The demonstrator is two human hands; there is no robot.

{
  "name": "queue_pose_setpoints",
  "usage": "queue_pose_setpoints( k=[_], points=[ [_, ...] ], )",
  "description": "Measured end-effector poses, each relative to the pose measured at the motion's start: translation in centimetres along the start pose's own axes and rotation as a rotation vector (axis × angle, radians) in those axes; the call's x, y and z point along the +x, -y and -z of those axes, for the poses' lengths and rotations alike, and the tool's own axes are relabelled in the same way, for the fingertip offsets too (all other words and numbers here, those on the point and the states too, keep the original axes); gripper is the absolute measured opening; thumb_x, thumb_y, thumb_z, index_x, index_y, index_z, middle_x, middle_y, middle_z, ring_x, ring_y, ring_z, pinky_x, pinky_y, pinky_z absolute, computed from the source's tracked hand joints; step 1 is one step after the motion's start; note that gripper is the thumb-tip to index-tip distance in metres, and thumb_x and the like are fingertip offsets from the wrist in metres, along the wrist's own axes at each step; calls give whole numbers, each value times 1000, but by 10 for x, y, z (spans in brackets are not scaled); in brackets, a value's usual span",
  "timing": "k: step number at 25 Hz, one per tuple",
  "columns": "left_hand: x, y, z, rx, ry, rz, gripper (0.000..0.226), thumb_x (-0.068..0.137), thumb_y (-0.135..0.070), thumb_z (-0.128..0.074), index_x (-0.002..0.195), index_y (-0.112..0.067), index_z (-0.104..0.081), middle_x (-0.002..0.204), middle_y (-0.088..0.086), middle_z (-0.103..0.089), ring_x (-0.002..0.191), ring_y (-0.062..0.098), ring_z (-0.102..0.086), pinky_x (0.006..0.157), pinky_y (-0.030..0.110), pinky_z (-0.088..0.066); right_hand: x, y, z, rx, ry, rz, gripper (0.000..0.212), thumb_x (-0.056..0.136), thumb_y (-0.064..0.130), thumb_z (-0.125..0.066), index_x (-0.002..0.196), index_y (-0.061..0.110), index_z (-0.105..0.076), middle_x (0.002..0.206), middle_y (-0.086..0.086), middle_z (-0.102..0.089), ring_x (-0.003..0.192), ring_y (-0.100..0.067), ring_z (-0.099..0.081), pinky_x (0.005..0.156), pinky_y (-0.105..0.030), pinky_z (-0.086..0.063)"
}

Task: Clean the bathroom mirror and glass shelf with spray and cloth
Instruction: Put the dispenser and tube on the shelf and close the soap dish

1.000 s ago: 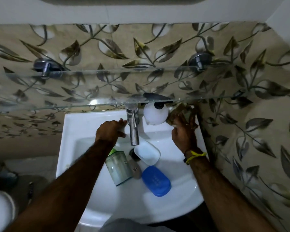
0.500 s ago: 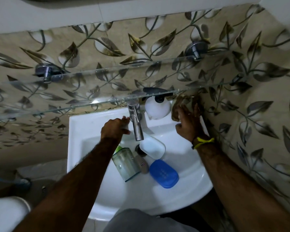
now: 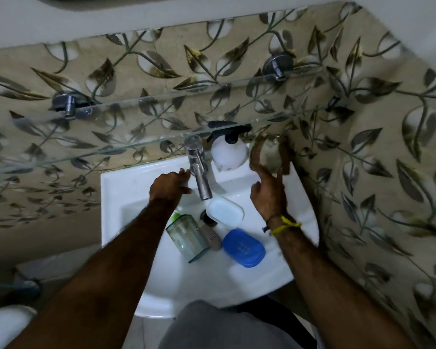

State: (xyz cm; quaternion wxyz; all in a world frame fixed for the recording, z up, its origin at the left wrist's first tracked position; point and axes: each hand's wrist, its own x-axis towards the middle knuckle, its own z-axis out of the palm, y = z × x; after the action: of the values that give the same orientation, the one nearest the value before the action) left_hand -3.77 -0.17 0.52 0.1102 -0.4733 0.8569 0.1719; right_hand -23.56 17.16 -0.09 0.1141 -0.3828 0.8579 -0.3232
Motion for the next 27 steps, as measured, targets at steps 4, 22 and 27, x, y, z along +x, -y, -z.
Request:
queue_pose_setpoints(
  k=[4,22,27],
  points=[
    [-2,13,0,-27,90,-68,76,92,-28,-65,156,-27,-25,155,9,-40,141,31,-38,112,35,-31,-53,-3,-17,75,21,-155,37,89,7,-57,125,14,-66,119,-16,-70,121,-38,-57,101,-44,-49],
    [-116,16,-78,-902,-122,579,83,84,-47,-72,143,-6,-30,131,18,-58,120,37,-57,98,39,-45,-94,7,-64,81,306,-171,33,86,12,-66,119,11,-69,105,-10,-74,101,-30,-68,95,-38,-52],
    [-92,2,-88,-937,96,652,105,60,-67,-82,130,-12,-26,135,15,-51,119,33,-55,96,44,-52,-88,27,-89,-141,510,-65,33,87,15,-65,119,9,-65,116,-13,-69,113,-34,-60,97,-40,-48]
  ],
)
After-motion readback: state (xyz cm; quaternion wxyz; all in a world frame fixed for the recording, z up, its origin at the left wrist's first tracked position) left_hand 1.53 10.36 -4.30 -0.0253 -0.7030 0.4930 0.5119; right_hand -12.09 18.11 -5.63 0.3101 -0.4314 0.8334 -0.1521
